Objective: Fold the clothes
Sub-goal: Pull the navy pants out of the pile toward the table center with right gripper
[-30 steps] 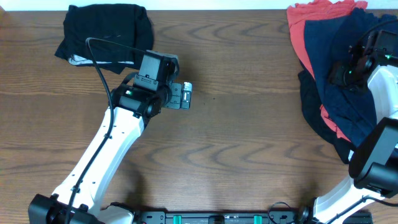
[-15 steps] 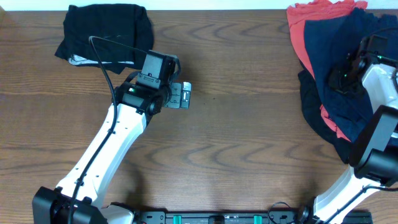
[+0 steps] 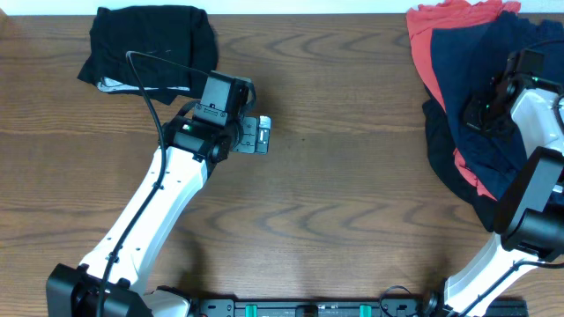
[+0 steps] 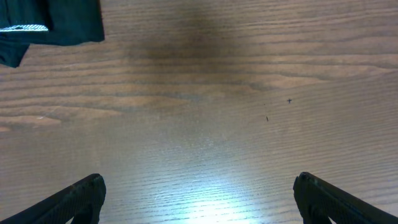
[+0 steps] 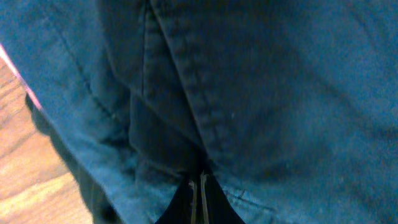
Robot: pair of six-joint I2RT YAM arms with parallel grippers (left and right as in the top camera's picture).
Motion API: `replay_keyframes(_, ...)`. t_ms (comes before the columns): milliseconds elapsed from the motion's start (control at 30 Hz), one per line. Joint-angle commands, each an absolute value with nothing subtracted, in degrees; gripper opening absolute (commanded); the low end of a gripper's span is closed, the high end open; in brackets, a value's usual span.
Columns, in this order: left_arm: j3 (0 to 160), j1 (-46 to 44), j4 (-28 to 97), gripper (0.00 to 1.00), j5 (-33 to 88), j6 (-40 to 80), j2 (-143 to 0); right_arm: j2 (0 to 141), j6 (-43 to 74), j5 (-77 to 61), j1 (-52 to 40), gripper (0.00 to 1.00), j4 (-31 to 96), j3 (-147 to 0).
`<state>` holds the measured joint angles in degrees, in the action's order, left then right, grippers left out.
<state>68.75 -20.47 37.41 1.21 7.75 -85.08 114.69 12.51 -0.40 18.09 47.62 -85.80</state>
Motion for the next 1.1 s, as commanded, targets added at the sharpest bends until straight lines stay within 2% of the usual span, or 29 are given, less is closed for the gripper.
replay_keyframes(0,70.48,-20.53,36.95,0.98,0.36,8.49,-85.65,111.35,10.59,-0.93,17.21,0.01,51.03,-90.04)
replay_keyframes(267,70.78,-19.18,35.92,0.98,0.4,8.49,-83.22,101.03,6.57,-6.9,13.78,0.01,60.23,-102.17)
replay_keyframes(467,71.29,-16.19,35.7,0.98,0.4,8.49,-77.3,96.71,6.59,-9.78,6.83,0.01,60.86,-106.3)
replay_keyframes(733,71.29,-9.08,36.4,0.98,0.4,8.45,-69.36,97.95,6.76,-12.43,-10.02,0.01,53.32,-106.65)
replay_keyframes(1067,71.29,-1.65,41.12,0.98,0.38,8.45,-68.03,106.1,8.82,-12.38,-29.98,0.01,42.52,-106.65)
